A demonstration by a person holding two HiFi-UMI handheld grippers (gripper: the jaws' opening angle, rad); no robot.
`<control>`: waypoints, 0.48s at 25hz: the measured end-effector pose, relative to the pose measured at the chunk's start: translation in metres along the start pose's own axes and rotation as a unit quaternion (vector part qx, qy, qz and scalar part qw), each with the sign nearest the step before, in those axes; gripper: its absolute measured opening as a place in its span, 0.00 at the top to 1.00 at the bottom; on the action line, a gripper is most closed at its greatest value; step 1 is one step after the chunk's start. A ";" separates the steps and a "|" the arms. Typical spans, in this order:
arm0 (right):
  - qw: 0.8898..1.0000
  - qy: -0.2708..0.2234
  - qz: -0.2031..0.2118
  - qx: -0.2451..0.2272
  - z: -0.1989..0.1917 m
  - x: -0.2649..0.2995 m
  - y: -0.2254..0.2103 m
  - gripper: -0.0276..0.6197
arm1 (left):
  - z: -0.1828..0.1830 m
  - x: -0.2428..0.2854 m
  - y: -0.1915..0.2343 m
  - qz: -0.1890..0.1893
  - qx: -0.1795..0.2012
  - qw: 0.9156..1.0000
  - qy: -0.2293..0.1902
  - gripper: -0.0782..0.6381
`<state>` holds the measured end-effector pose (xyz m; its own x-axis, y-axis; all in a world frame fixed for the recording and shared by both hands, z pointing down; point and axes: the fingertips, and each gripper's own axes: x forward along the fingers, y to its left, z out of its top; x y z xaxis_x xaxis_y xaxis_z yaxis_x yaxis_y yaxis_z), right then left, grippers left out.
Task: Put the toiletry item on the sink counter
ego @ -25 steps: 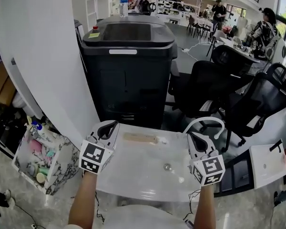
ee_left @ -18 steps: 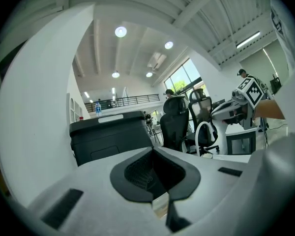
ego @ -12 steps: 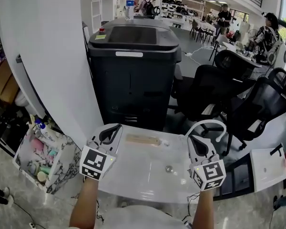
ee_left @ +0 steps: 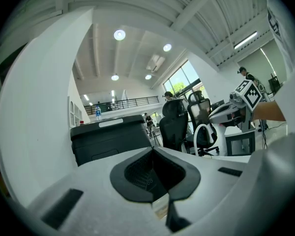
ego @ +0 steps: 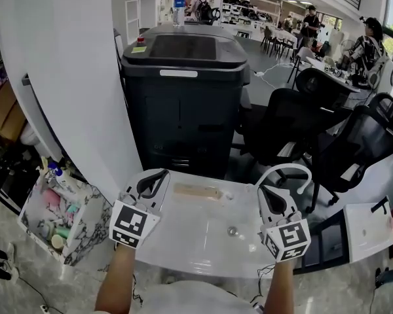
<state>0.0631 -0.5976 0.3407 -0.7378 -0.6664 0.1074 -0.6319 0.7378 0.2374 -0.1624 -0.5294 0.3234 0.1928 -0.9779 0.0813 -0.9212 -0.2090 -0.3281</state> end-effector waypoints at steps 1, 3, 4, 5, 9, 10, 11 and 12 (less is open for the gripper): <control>1.000 0.000 0.000 0.000 0.000 0.000 0.000 0.96 | 0.000 0.000 0.000 -0.001 -0.001 1.000 0.000 0.88; 1.000 0.001 0.001 0.001 -0.001 0.000 0.001 0.96 | -0.002 0.000 -0.001 -0.002 -0.004 1.000 0.000 0.88; 1.000 0.001 0.002 0.002 -0.002 0.001 0.001 0.96 | -0.003 0.000 -0.001 -0.003 -0.005 1.000 0.001 0.88; 1.000 0.002 0.002 0.002 -0.002 0.001 0.002 0.96 | -0.004 0.001 -0.002 -0.004 -0.006 1.000 0.001 0.88; 1.000 0.002 0.006 0.003 -0.004 0.004 0.003 0.96 | -0.006 0.001 -0.002 -0.005 -0.009 1.000 0.002 0.88; 1.000 0.003 0.007 0.003 -0.005 0.004 0.003 0.96 | -0.006 0.001 -0.002 -0.005 -0.010 1.000 0.003 0.88; 1.000 0.003 0.008 0.003 -0.005 0.005 0.004 0.96 | -0.006 0.001 -0.002 -0.005 -0.011 1.000 0.003 0.88; 1.000 0.004 0.009 0.003 -0.006 0.006 0.005 0.96 | -0.007 0.001 -0.001 -0.005 -0.011 1.000 0.004 0.88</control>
<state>0.0571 -0.5991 0.3484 -0.7476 -0.6533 0.1195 -0.6195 0.7509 0.2287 -0.1635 -0.5296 0.3307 0.1988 -0.9757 0.0917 -0.9266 -0.2176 -0.3068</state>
